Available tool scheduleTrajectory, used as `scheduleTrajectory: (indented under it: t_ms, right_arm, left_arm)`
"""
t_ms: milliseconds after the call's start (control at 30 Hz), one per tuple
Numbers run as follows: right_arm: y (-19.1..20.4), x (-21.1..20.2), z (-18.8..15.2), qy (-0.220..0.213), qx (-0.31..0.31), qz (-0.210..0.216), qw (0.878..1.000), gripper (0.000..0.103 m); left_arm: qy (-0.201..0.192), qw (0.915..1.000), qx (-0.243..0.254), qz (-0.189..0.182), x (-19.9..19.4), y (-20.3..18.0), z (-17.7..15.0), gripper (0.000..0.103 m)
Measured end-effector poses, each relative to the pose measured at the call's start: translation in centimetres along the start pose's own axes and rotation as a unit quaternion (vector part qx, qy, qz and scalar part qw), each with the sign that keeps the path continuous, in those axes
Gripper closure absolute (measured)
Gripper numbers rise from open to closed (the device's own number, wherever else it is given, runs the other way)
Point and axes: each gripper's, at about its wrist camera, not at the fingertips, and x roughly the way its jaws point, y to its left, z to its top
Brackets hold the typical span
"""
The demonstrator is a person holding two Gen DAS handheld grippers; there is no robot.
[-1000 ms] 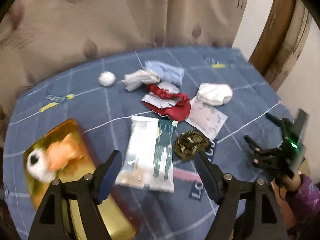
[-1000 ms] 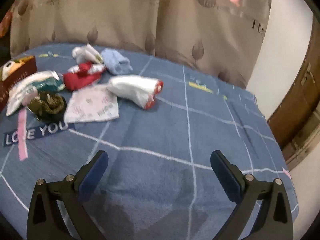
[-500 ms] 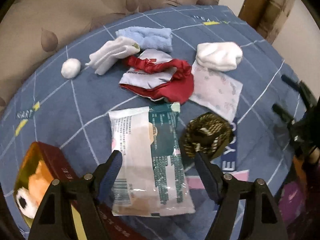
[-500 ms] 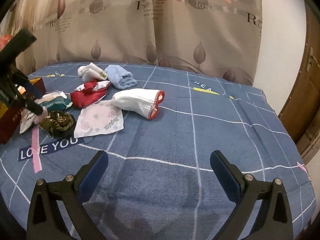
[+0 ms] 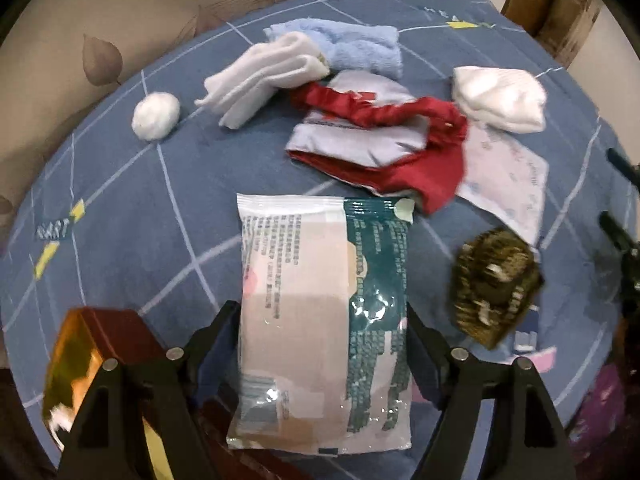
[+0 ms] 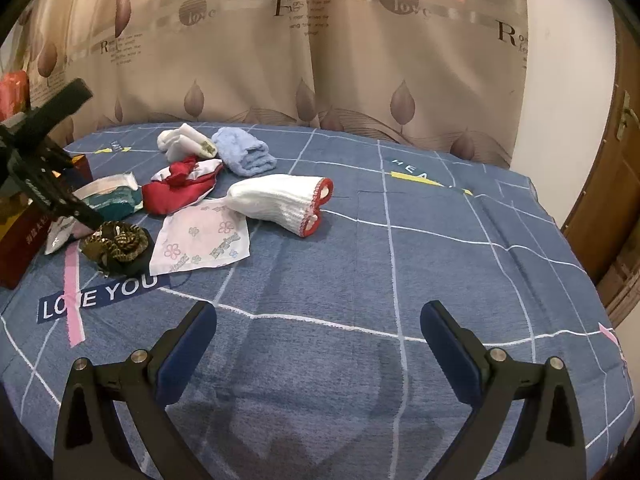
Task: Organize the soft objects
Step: 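Grasp the white-and-green wet-wipe pack with the left tool, then carry the wipe pack into the gold tray while right tool grasps the brown knit pouch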
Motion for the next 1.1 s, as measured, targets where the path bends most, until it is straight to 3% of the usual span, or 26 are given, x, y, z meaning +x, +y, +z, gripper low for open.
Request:
scheduleTrajectory:
  t_ms: [67, 167, 200, 333, 500, 567, 667, 767, 867, 967, 1100]
  right_arm:
    - [0.0, 0.0, 0.0, 0.000, 0.000, -0.001, 1.000, 0.002]
    - [0.1, 0.1, -0.1, 0.004, -0.002, 0.002, 1.000, 0.002]
    - [0.1, 0.1, 0.0, 0.004, -0.002, 0.002, 1.000, 0.002]
    - [0.1, 0.1, 0.0, 0.003, -0.001, 0.003, 1.000, 0.002]
    - [0.1, -0.5, -0.1, -0.014, -0.001, 0.009, 1.000, 0.002]
    - [0.7, -0.6, 0.1, -0.012, -0.020, 0.027, 0.999, 0.002]
    - [2.4, -1.0, 0.9, -0.008, -0.049, 0.074, 0.996, 0.005]
    - [5.5, -2.1, 2.8, -0.015, -0.092, 0.150, 0.984, 0.005]
    - [9.3, -2.2, 4.6, -0.017, -0.160, 0.191, 0.968, 0.007]
    - [12.5, -0.9, 5.6, 0.000, -0.218, 0.208, 0.953, 0.024]
    - [15.8, 2.6, 6.5, 0.049, -0.279, 0.217, 0.934, 0.027]
  left_arm:
    - [0.003, 0.9999, 0.000, 0.013, 0.8, 0.3, 0.5, 0.018]
    - [0.017, 0.9990, -0.034, -0.025, 1.5, 1.7, 1.3, 0.022]
    - [0.011, 0.9984, -0.048, -0.028, 1.4, 2.0, 1.4, 0.032]
    - [-0.005, 0.9987, -0.048, -0.017, 0.4, 1.6, 1.1, 0.049]
    - [-0.061, 0.9959, -0.062, 0.025, -3.3, -0.8, -0.4, 0.049]
    - [-0.087, 0.9932, -0.076, 0.007, -5.3, -1.9, -1.8, 0.049]
    - [-0.114, 0.9889, -0.094, 0.017, -7.6, -2.5, -3.7, 0.049]
    - [-0.135, 0.9821, -0.132, -0.004, -9.6, -2.1, -5.9, 0.049]
    - [-0.151, 0.9745, -0.166, -0.011, -11.6, -1.6, -7.8, 0.049]
    - [-0.159, 0.9675, -0.196, -0.011, -13.1, -0.2, -10.4, 0.049]
    - [-0.160, 0.9580, -0.238, 0.004, -14.8, 1.6, -14.0, 0.049]
